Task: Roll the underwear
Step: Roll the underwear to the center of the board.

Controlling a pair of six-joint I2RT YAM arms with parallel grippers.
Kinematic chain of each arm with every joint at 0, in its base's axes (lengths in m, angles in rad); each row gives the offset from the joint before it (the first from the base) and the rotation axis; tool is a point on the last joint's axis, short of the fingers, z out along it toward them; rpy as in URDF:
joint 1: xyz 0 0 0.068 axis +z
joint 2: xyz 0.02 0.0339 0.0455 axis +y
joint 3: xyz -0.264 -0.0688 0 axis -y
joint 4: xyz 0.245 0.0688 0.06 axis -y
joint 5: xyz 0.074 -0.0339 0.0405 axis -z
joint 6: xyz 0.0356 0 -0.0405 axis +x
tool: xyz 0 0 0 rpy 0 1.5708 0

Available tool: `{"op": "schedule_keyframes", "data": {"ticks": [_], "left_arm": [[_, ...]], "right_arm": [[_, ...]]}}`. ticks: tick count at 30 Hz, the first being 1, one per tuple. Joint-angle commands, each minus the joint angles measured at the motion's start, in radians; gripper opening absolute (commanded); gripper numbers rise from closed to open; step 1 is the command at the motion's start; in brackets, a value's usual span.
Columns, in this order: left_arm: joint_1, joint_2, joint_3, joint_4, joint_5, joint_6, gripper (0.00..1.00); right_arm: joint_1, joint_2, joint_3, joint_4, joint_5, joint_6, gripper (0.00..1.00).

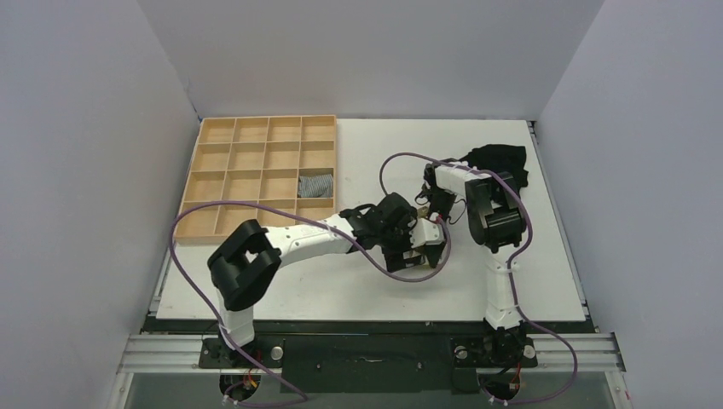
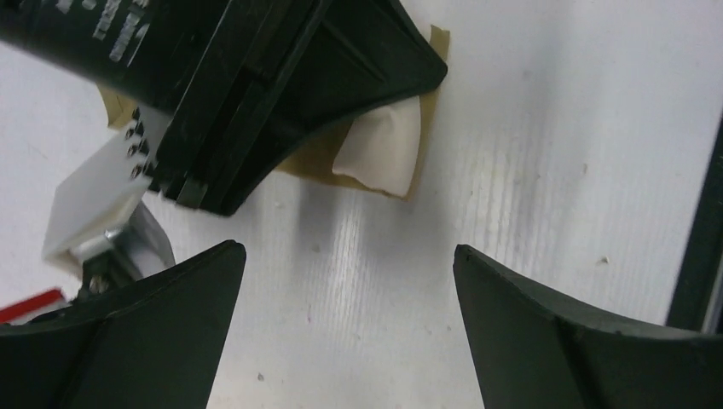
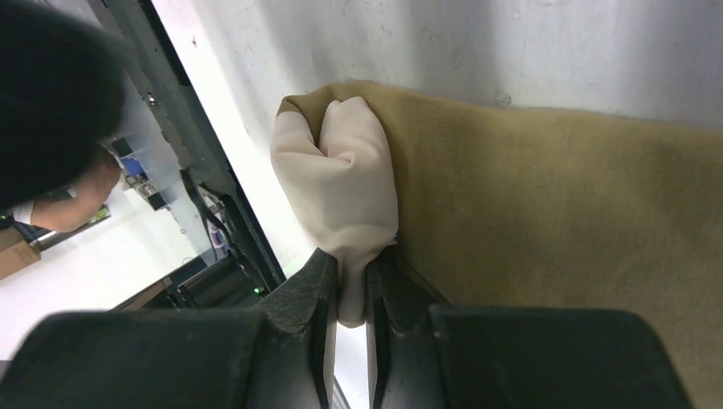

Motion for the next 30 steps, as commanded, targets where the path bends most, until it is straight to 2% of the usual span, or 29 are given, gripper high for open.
{"op": "schedule_keyframes", "data": {"ticks": [1,12,19,30], "left_arm": [[-0.043,0.081,0.078,0.077,-0.108,0.098,0.94],[-0.057,0.152,0.112,0.095,-0.098,0.158,0.95],[-0.058,0.147,0.098,0.103,0.010,0.148,0.91],[-0.067,0.088,0.054,0.100,0.150,0.115,0.90]], "right_arm": [[0.000,0.042,0.023,0.033,-0.033,-0.051,0.00],[-0.003,0.052,0.033,0.039,-0.039,-0.038,0.00],[-0.004,0.059,0.040,0.035,-0.046,-0.032,0.00],[-0.005,0.091,0.075,-0.012,-0.059,-0.055,0.00]]}}
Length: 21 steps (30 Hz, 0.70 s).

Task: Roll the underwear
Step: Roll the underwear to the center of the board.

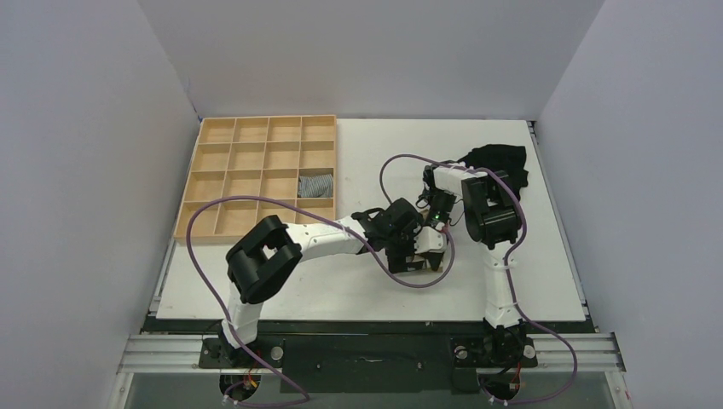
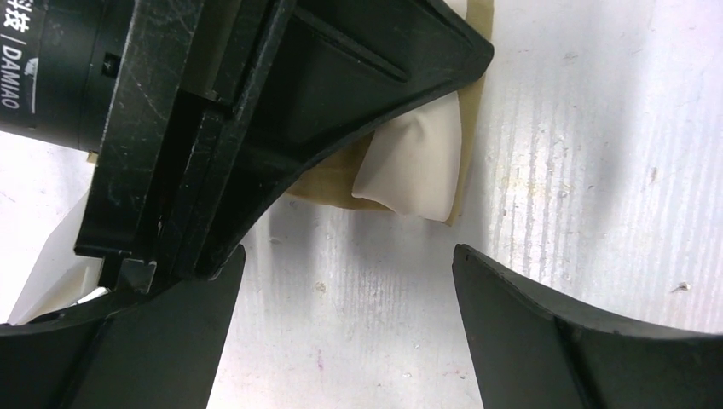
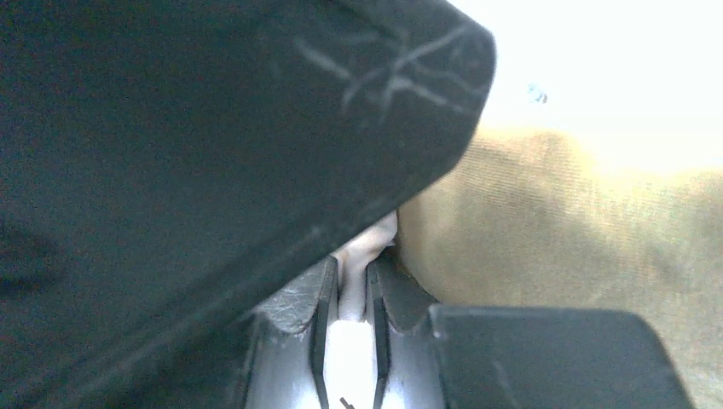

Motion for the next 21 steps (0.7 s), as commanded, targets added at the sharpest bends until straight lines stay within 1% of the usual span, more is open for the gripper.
{"op": "schedule_keyframes", "data": {"ticks": [1,6,9,12,18,21], "left_arm": [[-0.031,-0.074,-0.016,0.058,0.190,-0.007,0.90],[-0.028,-0.123,-0.073,0.079,0.177,-0.037,0.89],[-0.026,-0.149,-0.086,0.080,0.165,-0.050,0.88],[-0.025,-0.157,-0.095,0.084,0.182,-0.051,0.88],[-0.029,-0.092,-0.038,0.065,0.200,-0.042,0.86],[-0.034,-0.053,-0.020,0.067,0.176,-0.030,0.84]], "right_arm": [[0.002,0.021,0.044,0.075,-0.039,-0.033,0.00],[-0.005,0.021,0.047,0.073,-0.047,-0.039,0.00],[-0.008,0.019,0.047,0.073,-0.049,-0.040,0.00],[-0.013,0.019,0.045,0.072,-0.053,-0.043,0.00],[-0.014,0.019,0.044,0.072,-0.055,-0.042,0.00],[-0.015,0.020,0.045,0.072,-0.056,-0.041,0.00]]}}
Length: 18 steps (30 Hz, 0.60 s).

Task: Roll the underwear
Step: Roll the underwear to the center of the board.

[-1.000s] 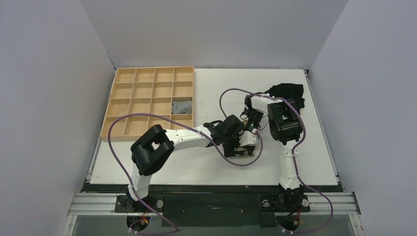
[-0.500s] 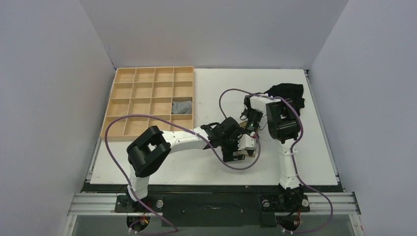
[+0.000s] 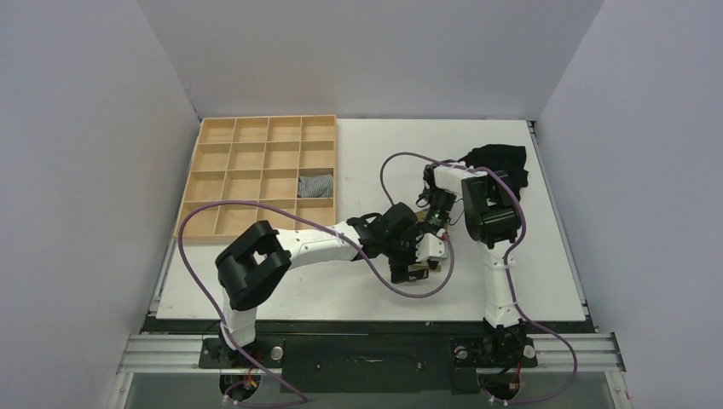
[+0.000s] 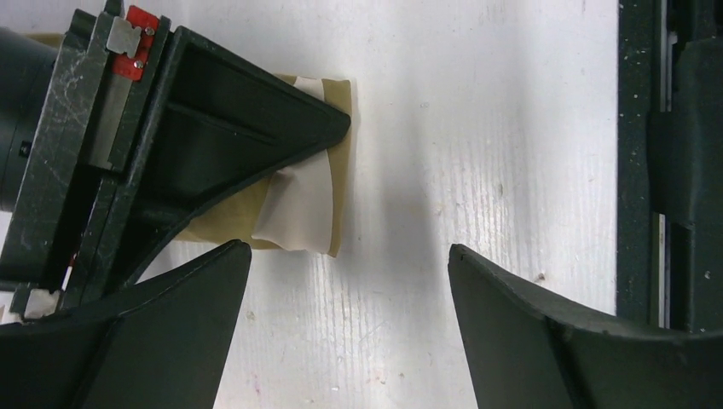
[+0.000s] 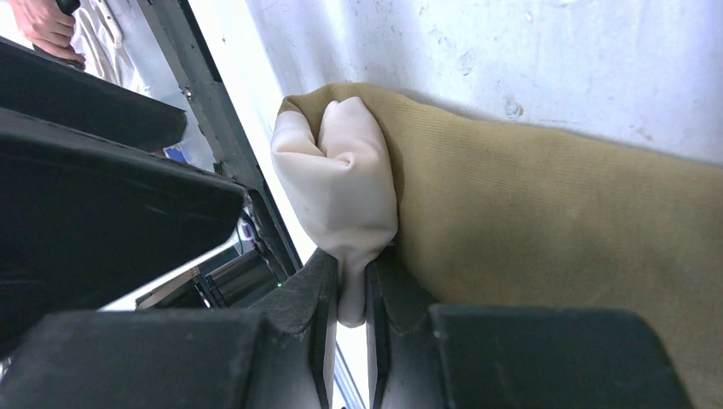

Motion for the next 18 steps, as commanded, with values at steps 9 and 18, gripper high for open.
{"op": "schedule_keyframes", "data": {"ticks": [9,18], "left_arm": [[-0.006,0.115,0.110,0.027,-0.009,0.031,0.78],[-0.006,0.175,0.145,0.022,-0.015,0.031,0.68]], "right_arm": [[-0.004,0.012,0.027,0.079,-0.034,-0.034,0.00],[-0.005,0.015,0.029,0.079,-0.033,-0.026,0.00]]}}
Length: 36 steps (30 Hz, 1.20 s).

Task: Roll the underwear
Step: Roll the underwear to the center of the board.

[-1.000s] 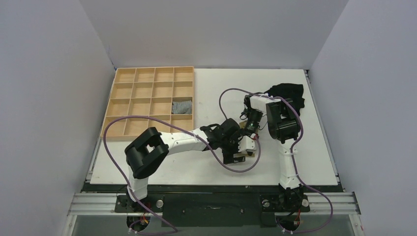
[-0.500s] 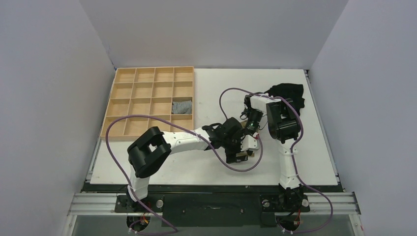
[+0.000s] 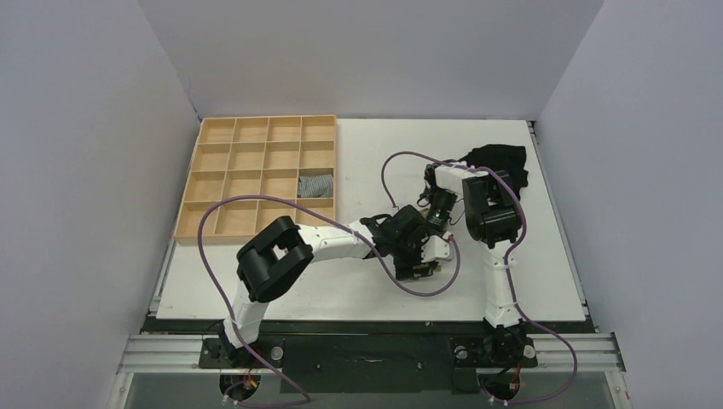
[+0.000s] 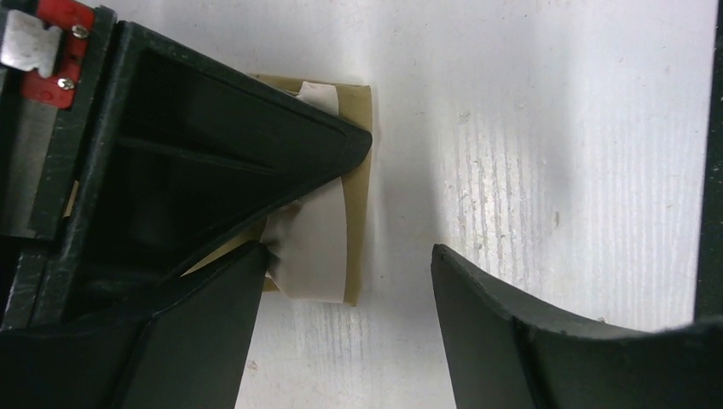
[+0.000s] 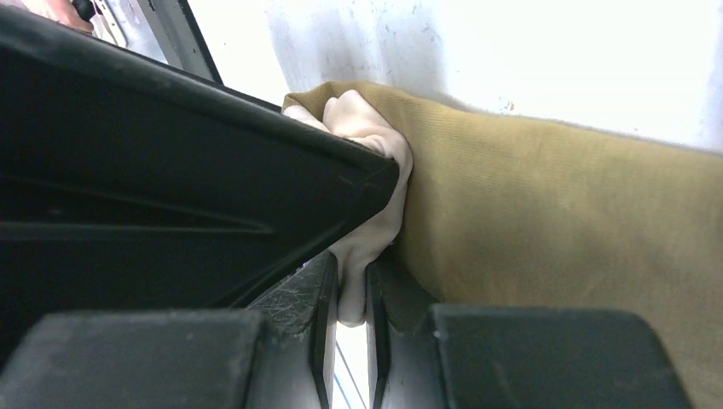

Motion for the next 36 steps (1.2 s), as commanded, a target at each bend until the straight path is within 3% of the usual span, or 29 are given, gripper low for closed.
{"op": "schedule_keyframes", "data": {"ticks": [1,14,15,17,27,36], "left_arm": [[-0.006,0.033,0.051,0.027,-0.002,0.013,0.66],[-0.006,0.035,0.008,0.041,0.005,-0.018,0.13],[-0.005,0.034,0.002,0.040,0.006,-0.022,0.07],[-0.005,0.030,-0.009,0.038,0.015,-0.029,0.00],[0.028,0.046,-0.025,-0.006,0.125,-0.075,0.00],[0.080,0.067,0.000,-0.033,0.213,-0.114,0.00]], "right_arm": [[-0.004,0.015,0.029,0.077,-0.028,-0.030,0.00],[-0.004,0.008,0.027,0.090,-0.028,-0.012,0.00],[-0.005,0.006,0.025,0.098,-0.027,-0.006,0.02],[-0.007,-0.005,0.018,0.112,-0.023,0.009,0.16],[-0.055,-0.120,-0.020,0.169,-0.038,0.078,0.38],[-0.135,-0.265,-0.074,0.255,-0.009,0.166,0.43]]}}
